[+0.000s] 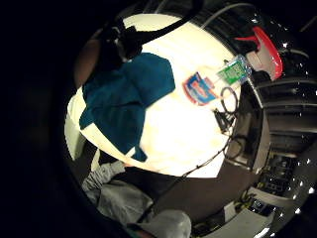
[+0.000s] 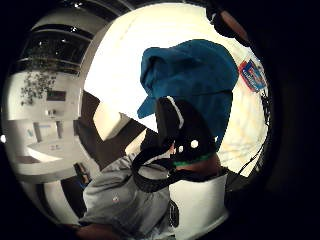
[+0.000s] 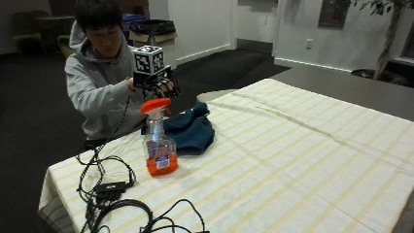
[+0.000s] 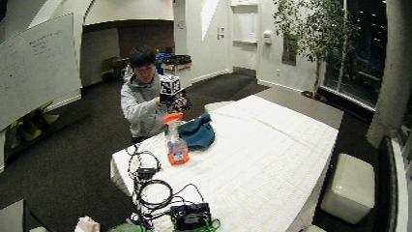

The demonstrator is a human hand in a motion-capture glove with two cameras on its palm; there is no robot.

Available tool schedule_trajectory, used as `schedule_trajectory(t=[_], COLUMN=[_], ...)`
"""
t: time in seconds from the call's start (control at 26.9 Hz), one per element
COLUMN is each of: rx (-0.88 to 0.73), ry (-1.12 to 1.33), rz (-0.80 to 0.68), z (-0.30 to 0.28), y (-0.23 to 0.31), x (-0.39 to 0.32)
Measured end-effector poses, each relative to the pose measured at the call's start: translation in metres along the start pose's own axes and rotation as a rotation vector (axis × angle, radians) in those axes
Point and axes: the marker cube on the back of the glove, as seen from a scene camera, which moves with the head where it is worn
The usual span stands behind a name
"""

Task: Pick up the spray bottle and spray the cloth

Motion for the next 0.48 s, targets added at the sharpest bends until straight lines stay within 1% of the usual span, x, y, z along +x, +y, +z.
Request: schedule_trajectory(t=[0.48], rx=[-0.007], ry=[-0.001], rz=[-0.011], z=[-0.006], y=[-0.007], x=[0.011])
